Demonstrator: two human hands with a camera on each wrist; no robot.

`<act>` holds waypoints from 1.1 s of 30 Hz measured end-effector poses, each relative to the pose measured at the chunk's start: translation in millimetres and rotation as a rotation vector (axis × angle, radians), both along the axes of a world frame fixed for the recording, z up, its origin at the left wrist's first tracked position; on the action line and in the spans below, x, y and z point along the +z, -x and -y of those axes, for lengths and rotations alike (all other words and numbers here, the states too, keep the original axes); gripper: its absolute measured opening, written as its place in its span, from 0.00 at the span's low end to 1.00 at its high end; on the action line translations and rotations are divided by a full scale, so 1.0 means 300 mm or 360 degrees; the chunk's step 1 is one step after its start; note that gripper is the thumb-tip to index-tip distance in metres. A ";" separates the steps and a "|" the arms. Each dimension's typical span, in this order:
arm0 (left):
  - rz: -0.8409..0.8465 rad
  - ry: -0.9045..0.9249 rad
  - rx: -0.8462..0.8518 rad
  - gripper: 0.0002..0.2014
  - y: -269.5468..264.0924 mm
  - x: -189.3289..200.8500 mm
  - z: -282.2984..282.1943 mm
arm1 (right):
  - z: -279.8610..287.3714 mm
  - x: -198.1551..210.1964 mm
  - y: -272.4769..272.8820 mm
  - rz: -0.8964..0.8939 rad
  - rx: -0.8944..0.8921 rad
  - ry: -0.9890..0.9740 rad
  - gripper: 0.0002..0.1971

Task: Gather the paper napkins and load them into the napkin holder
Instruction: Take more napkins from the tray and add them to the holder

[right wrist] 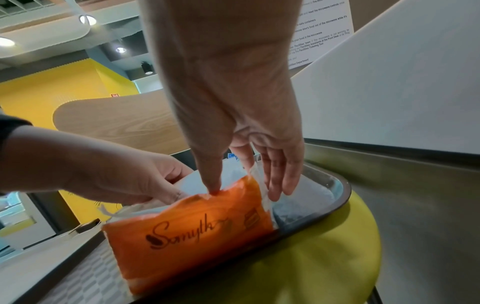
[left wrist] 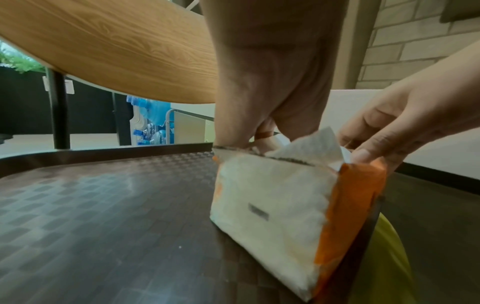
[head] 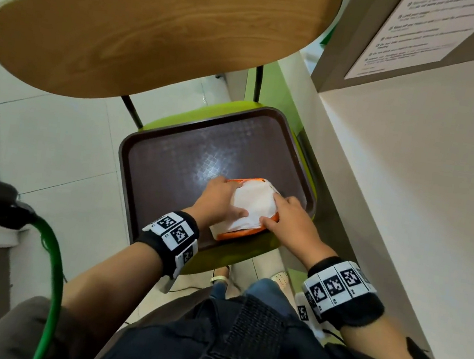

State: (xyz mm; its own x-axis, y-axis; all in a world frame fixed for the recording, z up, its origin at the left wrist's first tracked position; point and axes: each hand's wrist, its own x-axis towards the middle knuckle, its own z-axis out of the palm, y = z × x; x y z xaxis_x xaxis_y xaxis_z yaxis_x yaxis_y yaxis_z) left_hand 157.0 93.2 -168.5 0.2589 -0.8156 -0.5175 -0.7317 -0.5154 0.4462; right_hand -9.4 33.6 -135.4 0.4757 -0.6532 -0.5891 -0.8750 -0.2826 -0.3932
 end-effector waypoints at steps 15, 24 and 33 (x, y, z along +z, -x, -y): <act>-0.0291 -0.0139 -0.0133 0.23 -0.015 0.029 0.050 | 0.025 -0.026 0.000 0.0078 -0.0060 -0.0056 0.35; -0.0517 -0.0065 -0.0264 0.36 -0.042 0.070 0.008 | 0.048 -0.016 0.004 0.0274 -0.0139 -0.0144 0.42; -0.0427 0.0135 -0.0486 0.24 -0.099 0.159 -0.008 | 0.054 0.012 -0.010 0.0670 -0.0064 -0.0111 0.44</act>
